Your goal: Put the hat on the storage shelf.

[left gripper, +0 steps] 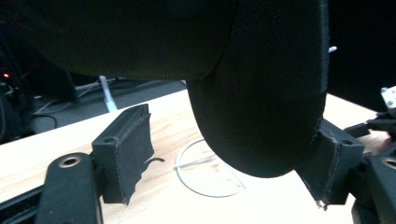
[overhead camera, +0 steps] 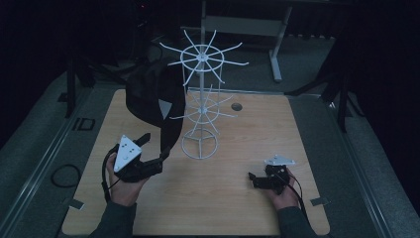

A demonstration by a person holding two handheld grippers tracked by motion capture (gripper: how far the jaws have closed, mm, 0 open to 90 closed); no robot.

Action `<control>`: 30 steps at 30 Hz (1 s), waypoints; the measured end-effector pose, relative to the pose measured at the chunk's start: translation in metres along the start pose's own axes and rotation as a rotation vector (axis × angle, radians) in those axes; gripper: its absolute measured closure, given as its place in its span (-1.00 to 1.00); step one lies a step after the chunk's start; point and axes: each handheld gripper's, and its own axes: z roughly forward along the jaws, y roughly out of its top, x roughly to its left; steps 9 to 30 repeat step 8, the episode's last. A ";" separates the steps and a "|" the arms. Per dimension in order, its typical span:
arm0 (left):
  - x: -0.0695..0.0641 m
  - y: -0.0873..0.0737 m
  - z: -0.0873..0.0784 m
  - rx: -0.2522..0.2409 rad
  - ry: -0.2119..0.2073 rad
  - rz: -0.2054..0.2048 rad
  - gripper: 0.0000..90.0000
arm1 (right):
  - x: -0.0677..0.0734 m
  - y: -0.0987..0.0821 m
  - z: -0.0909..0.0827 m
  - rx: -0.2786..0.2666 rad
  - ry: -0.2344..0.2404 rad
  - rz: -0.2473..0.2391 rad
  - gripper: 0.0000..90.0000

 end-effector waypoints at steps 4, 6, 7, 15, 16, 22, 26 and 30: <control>0.001 -0.003 -0.001 0.008 -0.012 -0.010 -0.45 | 0.000 0.000 0.000 0.000 0.000 0.000 -0.74; 0.002 -0.005 -0.002 0.010 -0.019 -0.015 -0.45 | 0.000 0.000 0.000 0.000 0.000 0.000 -0.74; 0.002 -0.006 -0.002 0.008 -0.018 -0.018 -0.45 | 0.000 0.000 0.000 0.000 0.000 0.000 -0.74; 0.002 -0.007 -0.003 0.010 -0.019 -0.016 -0.45 | 0.000 0.000 0.000 0.000 0.000 0.000 -0.74; 0.002 -0.007 -0.003 0.010 -0.019 -0.016 -0.45 | 0.000 0.000 0.000 0.000 0.000 0.000 -0.74; 0.002 -0.007 -0.003 0.010 -0.019 -0.016 -0.45 | 0.000 0.000 0.000 0.000 0.000 0.000 -0.74; 0.002 -0.007 -0.003 0.010 -0.019 -0.016 -0.45 | 0.000 0.000 0.000 0.000 0.000 0.000 -0.74; 0.002 -0.007 -0.003 0.010 -0.019 -0.016 -0.45 | 0.000 0.000 0.000 0.000 0.000 0.000 -0.74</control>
